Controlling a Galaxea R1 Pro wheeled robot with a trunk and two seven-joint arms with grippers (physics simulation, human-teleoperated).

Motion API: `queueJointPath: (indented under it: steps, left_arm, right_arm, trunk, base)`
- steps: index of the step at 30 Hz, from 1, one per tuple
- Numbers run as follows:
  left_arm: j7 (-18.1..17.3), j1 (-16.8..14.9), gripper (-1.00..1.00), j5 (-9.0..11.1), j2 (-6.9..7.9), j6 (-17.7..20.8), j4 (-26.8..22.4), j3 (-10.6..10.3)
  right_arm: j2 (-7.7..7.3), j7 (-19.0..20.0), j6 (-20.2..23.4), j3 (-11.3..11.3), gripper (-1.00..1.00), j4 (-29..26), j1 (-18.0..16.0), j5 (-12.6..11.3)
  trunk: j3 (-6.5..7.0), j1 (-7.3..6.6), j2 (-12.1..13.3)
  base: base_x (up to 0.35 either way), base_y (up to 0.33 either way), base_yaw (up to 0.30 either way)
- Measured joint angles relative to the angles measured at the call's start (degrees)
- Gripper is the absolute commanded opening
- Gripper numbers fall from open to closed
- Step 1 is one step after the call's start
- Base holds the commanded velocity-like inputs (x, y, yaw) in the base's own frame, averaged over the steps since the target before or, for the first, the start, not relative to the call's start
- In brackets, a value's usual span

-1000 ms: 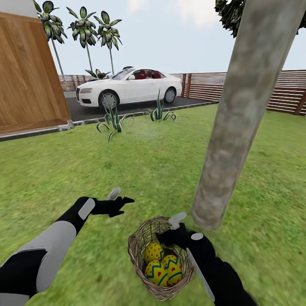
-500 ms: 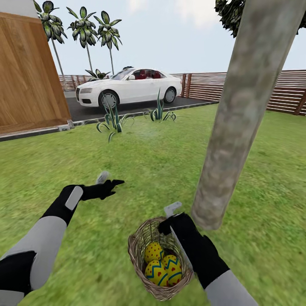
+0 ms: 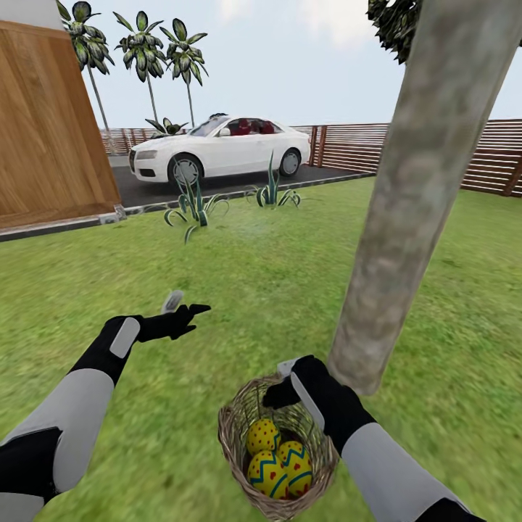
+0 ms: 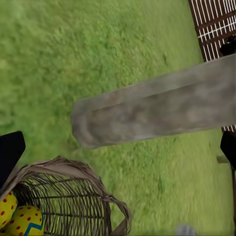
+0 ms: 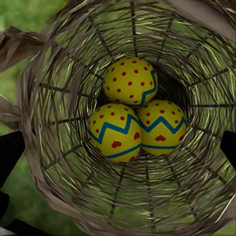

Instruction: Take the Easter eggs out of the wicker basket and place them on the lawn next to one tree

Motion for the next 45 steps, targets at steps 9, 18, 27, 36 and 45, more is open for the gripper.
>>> queueJointPath:
  steps: [9, 18, 27, 36, 45]
  left_arm:
    - [0.0, 0.0, 1.0, 0.0, -0.03, 0.0, 0.1, -0.1]
    - [0.0, 0.0, 1.0, 0.0, -0.96, 0.0, 0.2, -0.1]
    - [0.3, 0.0, 1.0, -0.1, -1.61, -0.1, 0.4, 0.0]
    - [0.3, 0.0, 1.0, -0.1, -1.61, -0.1, 0.4, 0.0]
    - [0.3, 0.0, 1.0, -0.1, -1.61, -0.1, 0.4, 0.0]
  right_arm:
    - [-0.05, 0.0, 0.1, 0.0, 1.0, 1.7, 0.0, -1.0]
    - [-0.38, 0.0, -0.2, -0.1, 1.0, 3.1, 0.0, -1.0]
    - [-0.15, 0.0, -0.6, 0.1, 1.0, 5.3, 0.3, -0.8]
    - [-0.07, 0.0, -0.6, 0.1, 1.0, 5.4, 0.5, -0.8]
    - [-0.12, 0.0, -0.6, 0.1, 1.0, 5.4, 0.5, -0.8]
  trunk:
    - [0.0, 0.02, 0.0]
    - [-0.9, 1.11, -2.0]
    - [-2.51, 3.09, -5.6]
    - [-4.13, 5.06, -9.2]
    - [-5.74, 7.04, -12.8]
  base:
    - [0.013, 0.004, 0.0]
    - [0.0, 0.0, 0.0]
    - [0.0, 0.0, 0.0]
    - [0.0, 0.0, 0.0]
    - [0.0, 0.0, 0.0]
